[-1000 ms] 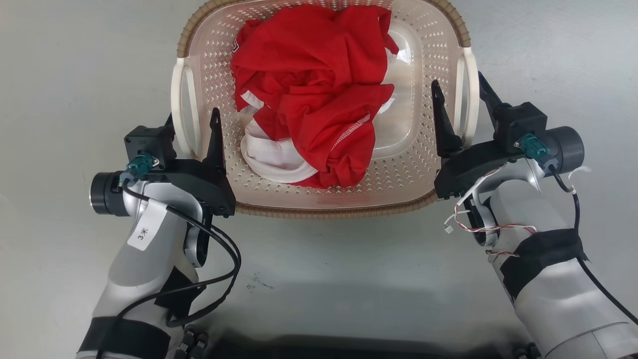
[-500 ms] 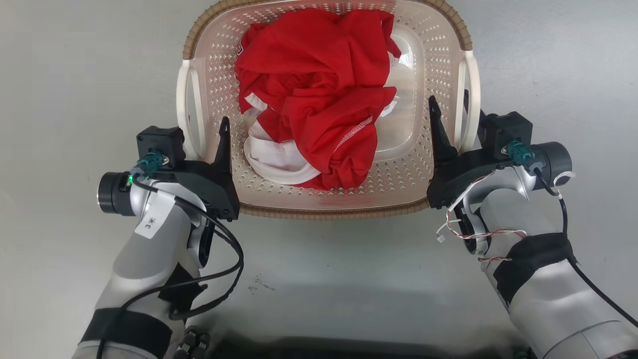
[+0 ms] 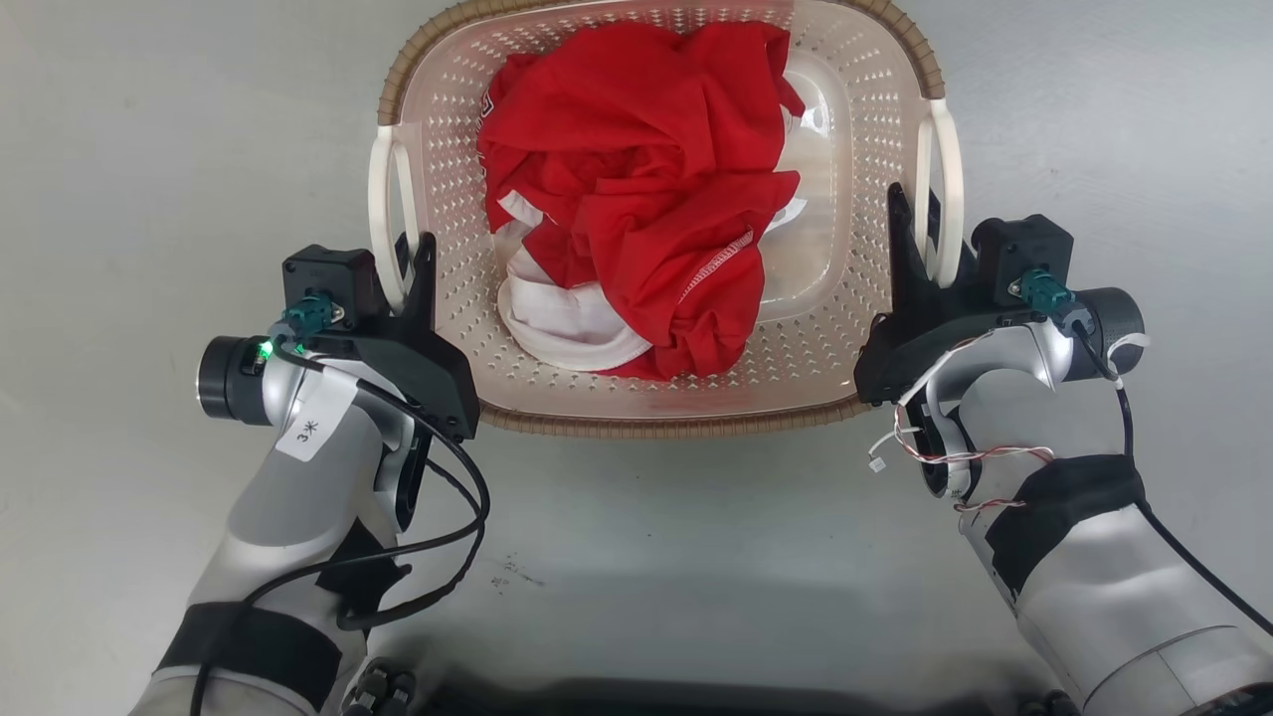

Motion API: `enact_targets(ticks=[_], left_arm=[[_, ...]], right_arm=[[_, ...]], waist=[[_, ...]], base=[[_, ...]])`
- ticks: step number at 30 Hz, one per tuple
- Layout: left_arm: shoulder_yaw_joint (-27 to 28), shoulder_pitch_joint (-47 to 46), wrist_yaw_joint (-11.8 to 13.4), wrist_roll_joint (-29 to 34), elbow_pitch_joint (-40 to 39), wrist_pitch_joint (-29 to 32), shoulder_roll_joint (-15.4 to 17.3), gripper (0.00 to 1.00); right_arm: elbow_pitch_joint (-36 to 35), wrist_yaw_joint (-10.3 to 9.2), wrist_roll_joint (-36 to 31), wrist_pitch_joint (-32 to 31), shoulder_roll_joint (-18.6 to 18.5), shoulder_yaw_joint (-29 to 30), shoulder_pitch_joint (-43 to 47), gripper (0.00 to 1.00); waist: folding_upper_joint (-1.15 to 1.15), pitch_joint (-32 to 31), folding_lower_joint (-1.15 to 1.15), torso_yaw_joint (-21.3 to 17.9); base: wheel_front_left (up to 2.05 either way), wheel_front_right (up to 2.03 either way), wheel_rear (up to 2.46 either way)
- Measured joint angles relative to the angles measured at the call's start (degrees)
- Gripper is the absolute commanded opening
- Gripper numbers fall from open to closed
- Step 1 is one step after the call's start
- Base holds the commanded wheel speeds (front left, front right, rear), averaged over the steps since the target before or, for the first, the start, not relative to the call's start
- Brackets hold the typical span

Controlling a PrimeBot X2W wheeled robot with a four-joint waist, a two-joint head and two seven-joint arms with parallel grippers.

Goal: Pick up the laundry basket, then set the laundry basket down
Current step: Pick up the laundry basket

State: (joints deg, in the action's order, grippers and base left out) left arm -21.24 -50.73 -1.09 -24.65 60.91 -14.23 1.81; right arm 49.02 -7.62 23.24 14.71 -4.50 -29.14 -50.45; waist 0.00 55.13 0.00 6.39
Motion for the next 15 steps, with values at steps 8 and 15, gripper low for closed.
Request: enact_targets(ticks=[8, 15], left_arm=[[-2.0, -0.2, 0.1, -1.6, 1.2, 0.0, 0.0, 0.00], [-3.8, 0.5, 0.6, -4.1, 1.6, 0.0, 0.0, 0.00]], right_arm=[[1.6, -0.04, 3.2, 0.0, -0.2, -2.1, -0.3, 0.00], [3.1, -0.19, 5.8, 0.0, -0.2, -3.4, -0.3, 0.00]], waist=[[0.00, -1.5, 0.00, -0.3], [0.00, -3.5, 0.00, -0.7]], base=[[0.00, 0.00, 0.00], [0.00, 0.00, 0.00]])
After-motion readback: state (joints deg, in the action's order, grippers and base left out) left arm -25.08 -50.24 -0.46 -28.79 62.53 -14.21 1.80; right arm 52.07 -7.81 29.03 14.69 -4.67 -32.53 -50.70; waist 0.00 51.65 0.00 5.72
